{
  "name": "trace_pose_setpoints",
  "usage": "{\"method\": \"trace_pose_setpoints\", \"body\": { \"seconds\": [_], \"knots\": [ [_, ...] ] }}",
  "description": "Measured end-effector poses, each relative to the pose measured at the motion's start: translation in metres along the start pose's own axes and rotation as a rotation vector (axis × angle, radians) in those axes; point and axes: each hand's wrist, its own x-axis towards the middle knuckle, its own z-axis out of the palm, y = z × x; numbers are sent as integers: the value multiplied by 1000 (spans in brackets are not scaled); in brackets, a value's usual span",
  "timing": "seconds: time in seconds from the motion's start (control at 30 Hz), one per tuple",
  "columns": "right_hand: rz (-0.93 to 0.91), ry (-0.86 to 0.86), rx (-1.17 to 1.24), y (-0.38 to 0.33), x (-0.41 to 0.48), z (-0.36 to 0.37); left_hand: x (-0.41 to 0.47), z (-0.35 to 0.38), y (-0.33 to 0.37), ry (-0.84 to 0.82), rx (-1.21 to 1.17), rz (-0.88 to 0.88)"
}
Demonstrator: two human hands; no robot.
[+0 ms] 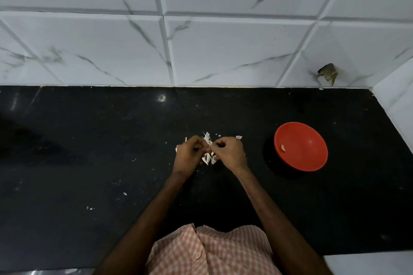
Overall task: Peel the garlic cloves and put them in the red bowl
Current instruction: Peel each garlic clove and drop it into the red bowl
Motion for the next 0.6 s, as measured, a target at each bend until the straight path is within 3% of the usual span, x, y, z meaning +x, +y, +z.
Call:
{"method": "trace_pose_setpoints", "body": {
  "seconds": [0.1,0.23,0.47,0.6],
  "knots": [
    [-31,-6,16,0,1,-1,1,1,0,21,-60,-85],
    [-89,-49,-7,0,1,1,5,1,-1,6,29,-63],
    [-132,-59,-98,7,5,-5,5,3,1,-287,-97,-106],
    [-140,-67,-91,4,3,-6,3,6,5,-219,19,-75]
  ]
}}
